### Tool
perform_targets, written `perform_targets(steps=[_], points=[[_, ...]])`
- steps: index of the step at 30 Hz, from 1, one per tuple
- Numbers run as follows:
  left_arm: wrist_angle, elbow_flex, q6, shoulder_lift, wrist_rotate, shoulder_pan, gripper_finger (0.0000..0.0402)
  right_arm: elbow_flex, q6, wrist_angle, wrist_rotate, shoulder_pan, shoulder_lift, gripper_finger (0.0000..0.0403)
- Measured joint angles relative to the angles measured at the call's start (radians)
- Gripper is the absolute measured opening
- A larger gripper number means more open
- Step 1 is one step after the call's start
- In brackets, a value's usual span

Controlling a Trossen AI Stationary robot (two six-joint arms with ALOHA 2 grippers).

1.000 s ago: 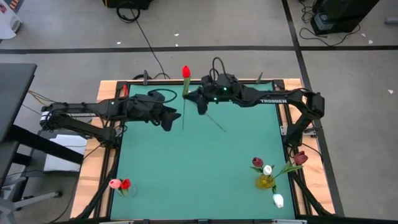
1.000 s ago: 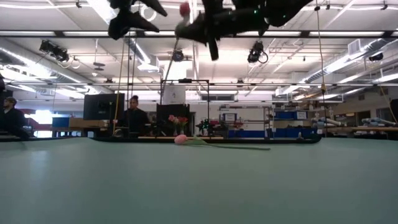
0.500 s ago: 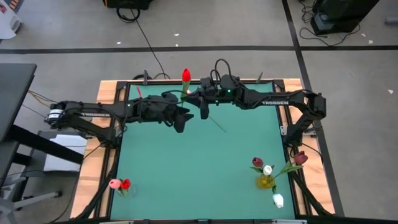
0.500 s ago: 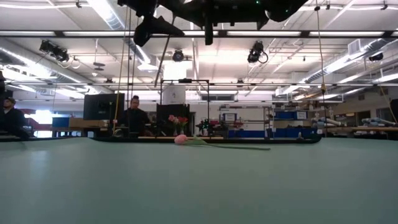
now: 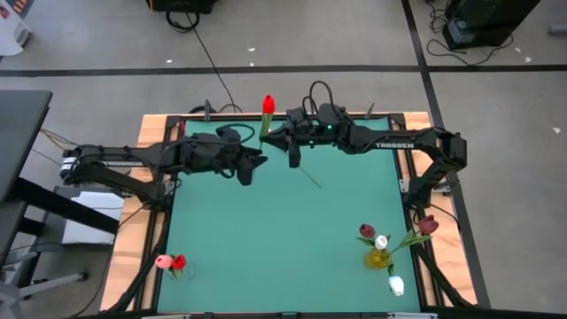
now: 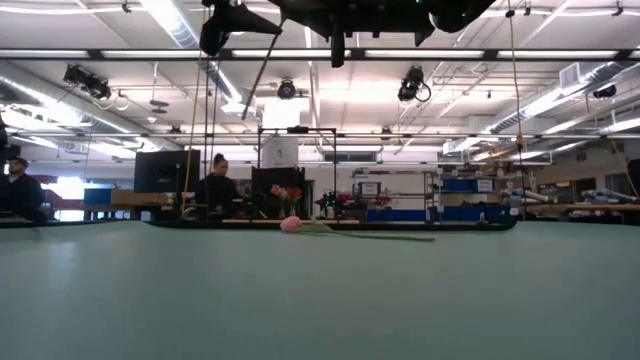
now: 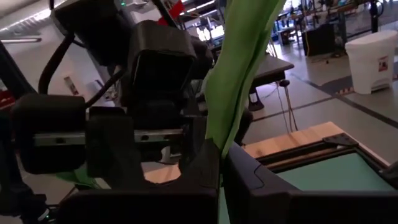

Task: Sort flowers into vase by color
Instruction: Put the red tulip into the transparent flower vase

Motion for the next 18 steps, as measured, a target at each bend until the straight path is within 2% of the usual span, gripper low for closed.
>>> perform_targets(steps=[10, 18], points=[[-0.003, 0.000, 0.015, -0.010, -0.005, 0.002, 0.0178, 0.000, -0.003, 0.008, -0.025, -0.005, 0.000, 0.0013], [-0.004, 0.000, 0.068, -0.010, -0.089, 0.004, 0.0178, 0.000, 0.065, -0.038, -0.075, -0.037, 0.000, 0.0013]])
